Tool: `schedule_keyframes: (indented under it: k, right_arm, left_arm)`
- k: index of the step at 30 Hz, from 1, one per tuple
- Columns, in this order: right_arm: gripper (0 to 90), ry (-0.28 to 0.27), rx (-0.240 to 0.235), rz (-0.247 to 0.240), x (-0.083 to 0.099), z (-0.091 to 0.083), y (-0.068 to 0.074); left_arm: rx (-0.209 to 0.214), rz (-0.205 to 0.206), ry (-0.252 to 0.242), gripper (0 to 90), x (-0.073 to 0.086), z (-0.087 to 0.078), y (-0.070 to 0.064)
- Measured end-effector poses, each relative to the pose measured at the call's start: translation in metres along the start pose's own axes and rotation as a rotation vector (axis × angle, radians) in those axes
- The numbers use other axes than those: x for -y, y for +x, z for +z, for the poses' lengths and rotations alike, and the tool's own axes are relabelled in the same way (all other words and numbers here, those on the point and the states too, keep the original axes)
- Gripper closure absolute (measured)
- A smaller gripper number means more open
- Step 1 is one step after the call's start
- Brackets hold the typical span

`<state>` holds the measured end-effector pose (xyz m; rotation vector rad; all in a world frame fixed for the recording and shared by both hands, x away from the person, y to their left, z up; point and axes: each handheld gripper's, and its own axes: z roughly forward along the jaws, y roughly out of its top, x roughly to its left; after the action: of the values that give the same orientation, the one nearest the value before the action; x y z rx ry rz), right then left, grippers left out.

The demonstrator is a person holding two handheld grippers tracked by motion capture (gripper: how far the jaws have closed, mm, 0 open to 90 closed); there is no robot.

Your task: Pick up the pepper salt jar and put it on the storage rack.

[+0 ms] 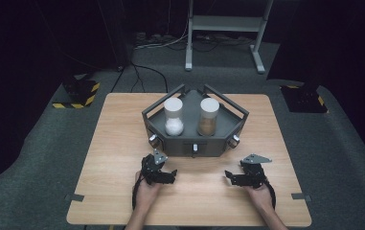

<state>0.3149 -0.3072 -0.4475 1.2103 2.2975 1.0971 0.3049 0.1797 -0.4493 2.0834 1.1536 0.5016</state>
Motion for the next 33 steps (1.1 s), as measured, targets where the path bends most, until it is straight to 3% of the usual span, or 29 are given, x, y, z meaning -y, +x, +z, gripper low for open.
schedule_keyframes:
  k: [6,9,33]
  right_arm:
    - [15.0,0.009,0.014,-0.019,-0.002,0.001,0.004]
    - [13.2,0.029,0.045,-0.073,-0.005,0.003,0.014]
    - [12.0,0.031,0.042,-0.075,-0.005,0.003,0.014]
  left_arm:
    - [0.000,0.000,0.000,8.0,0.000,0.000,0.000]
    - [0.000,0.000,0.000,8.1,0.000,0.000,0.000]
    - [-0.001,0.001,-0.002,8.3,0.000,0.000,0.000]
